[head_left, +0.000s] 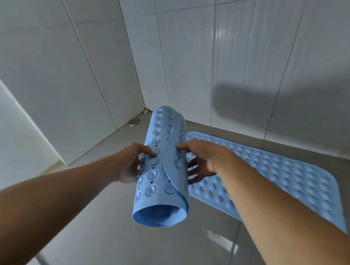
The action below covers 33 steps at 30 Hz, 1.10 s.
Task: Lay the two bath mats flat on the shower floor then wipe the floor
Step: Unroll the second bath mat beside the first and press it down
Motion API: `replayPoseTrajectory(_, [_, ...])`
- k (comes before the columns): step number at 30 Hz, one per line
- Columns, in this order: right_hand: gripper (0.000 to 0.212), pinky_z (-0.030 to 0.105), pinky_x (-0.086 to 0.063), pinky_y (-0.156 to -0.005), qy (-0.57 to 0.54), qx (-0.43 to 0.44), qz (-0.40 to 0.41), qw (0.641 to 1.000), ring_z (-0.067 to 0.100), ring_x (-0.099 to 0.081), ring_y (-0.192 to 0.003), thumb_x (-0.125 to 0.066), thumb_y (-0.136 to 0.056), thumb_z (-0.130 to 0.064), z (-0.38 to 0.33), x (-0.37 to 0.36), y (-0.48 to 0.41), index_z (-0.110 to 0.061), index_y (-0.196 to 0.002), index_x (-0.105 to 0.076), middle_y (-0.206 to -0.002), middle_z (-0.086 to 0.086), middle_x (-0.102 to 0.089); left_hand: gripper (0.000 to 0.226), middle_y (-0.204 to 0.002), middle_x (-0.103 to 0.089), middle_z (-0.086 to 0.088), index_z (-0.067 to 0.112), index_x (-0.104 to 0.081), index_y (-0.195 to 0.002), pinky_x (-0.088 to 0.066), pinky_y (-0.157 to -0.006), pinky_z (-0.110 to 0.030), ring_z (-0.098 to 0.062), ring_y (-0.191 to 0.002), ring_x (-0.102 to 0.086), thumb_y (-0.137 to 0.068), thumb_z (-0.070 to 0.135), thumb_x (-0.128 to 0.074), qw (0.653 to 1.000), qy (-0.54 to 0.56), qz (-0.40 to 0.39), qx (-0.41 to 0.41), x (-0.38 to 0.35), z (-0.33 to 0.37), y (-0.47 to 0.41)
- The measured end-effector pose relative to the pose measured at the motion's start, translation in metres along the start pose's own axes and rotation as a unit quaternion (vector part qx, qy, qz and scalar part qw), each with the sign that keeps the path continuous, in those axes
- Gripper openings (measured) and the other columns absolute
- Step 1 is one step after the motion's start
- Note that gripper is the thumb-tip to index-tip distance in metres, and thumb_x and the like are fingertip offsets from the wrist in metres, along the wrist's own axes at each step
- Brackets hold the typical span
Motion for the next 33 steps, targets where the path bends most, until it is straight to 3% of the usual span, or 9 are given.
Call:
replayPoseTrajectory(4, [0.053,0.06,-0.054,-0.089,-0.018,-0.002,0.009,1.0,0.04,-0.066,-0.103,-0.07,-0.089,-0.033,0.041,-0.009,0.007,-0.016,-0.135,-0.051,-0.123,0.021,-0.06,0.068,-0.115,-0.057,-0.017,0.007,-0.059,-0.13,-0.056,-0.089,-0.051,-0.035,-0.094,-0.065,-0.063,0.004,-0.069,1.0,-0.009,0.002,0.001,0.003,-0.037,0.006])
replayPoseTrajectory(7, [0.048,0.062,-0.052,-0.091,-0.008,-0.003,0.03,1.0,0.039,-0.066,-0.102,-0.071,-0.089,-0.027,0.067,-0.022,0.016,-0.015,-0.132,-0.053,-0.122,0.021,-0.06,0.076,-0.136,-0.059,-0.022,0.003,-0.058,-0.133,-0.054,-0.095,-0.053,-0.039,-0.114,-0.065,-0.059,0.003,-0.071,1.0,-0.024,-0.019,0.006,0.006,-0.058,0.013])
replayPoseTrajectory(9, [0.045,0.062,-0.053,-0.09,0.002,-0.012,0.043,0.999,0.039,-0.067,-0.1,-0.072,-0.089,-0.025,0.083,-0.033,0.029,-0.014,-0.129,-0.055,-0.121,0.02,-0.062,0.076,-0.136,-0.06,-0.021,0.003,-0.058,-0.132,-0.053,-0.097,-0.055,-0.04,-0.12,-0.062,-0.057,0.001,-0.07,0.999,-0.021,-0.038,0.011,0.005,-0.075,0.02])
replayPoseTrajectory(13, [0.04,0.061,-0.052,-0.093,-0.007,-0.031,0.081,0.996,0.037,-0.067,-0.098,-0.073,-0.089,-0.024,0.114,-0.051,0.05,-0.013,-0.125,-0.058,-0.118,0.019,-0.063,0.065,-0.117,-0.057,-0.015,0.005,-0.059,-0.13,-0.059,-0.081,-0.045,-0.035,-0.098,-0.065,-0.065,0.001,-0.066,0.997,-0.04,-0.054,0.027,0.01,-0.102,0.029])
replayPoseTrajectory(16, [0.04,0.059,-0.055,-0.089,-0.028,-0.041,0.12,0.991,0.038,-0.067,-0.097,-0.074,-0.089,-0.024,0.133,-0.063,0.063,-0.011,-0.123,-0.059,-0.117,0.02,-0.064,0.056,-0.114,-0.053,-0.013,0.006,-0.059,-0.13,-0.059,-0.086,-0.043,-0.031,-0.094,-0.062,-0.074,0.003,-0.061,0.993,-0.071,-0.092,0.036,0.011,-0.114,0.032])
replayPoseTrajectory(25, [0.044,0.045,-0.057,-0.07,-0.098,-0.059,0.192,0.975,0.032,-0.068,-0.089,-0.076,-0.088,-0.028,0.2,-0.095,0.081,-0.007,-0.125,-0.061,-0.111,0.014,-0.068,0.048,-0.119,-0.055,-0.014,0.011,-0.06,-0.126,-0.059,-0.065,-0.035,-0.031,-0.09,-0.062,-0.079,0.003,-0.055,0.972,-0.146,-0.17,0.07,0.007,-0.161,0.035])
replayPoseTrajectory(28, [0.046,0.041,-0.057,-0.064,-0.129,-0.066,0.197,0.97,0.033,-0.068,-0.087,-0.076,-0.088,-0.031,0.224,-0.098,0.08,-0.008,-0.124,-0.061,-0.111,0.015,-0.068,0.048,-0.117,-0.06,-0.011,0.012,-0.06,-0.127,-0.056,-0.075,-0.038,-0.032,-0.093,-0.061,-0.079,0.009,-0.061,0.959,-0.201,-0.183,0.082,0.008,-0.174,0.037])
replayPoseTrajectory(31, [0.054,0.042,-0.058,-0.073,-0.143,-0.065,0.214,0.964,0.033,-0.067,-0.098,-0.082,-0.081,-0.035,0.239,-0.1,0.078,-0.009,-0.125,-0.061,-0.124,0.017,-0.067,0.042,-0.112,-0.062,-0.01,0.011,-0.061,-0.126,-0.054,-0.079,-0.039,-0.031,-0.091,-0.061,-0.084,0.009,-0.058,0.953,-0.215,-0.199,0.081,0.006,-0.186,0.039])
replayPoseTrajectory(33, [0.076,0.049,-0.05,-0.099,-0.136,-0.057,0.227,0.963,0.03,-0.058,-0.121,-0.09,-0.066,-0.04,0.247,-0.098,0.072,-0.012,-0.129,-0.06,-0.137,0.009,-0.06,0.042,-0.114,-0.063,-0.01,0.011,-0.06,-0.126,-0.054,-0.082,-0.04,-0.032,-0.093,-0.062,-0.085,0.008,-0.057,0.952,-0.216,-0.205,0.078,0.005,-0.196,0.038])
Point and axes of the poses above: each hand's wrist, its own y-axis away from the middle knuckle, its own x-axis out of the back of the hand, z = x × y, the point moved 8 cm from there along -y, towards the middle knuckle
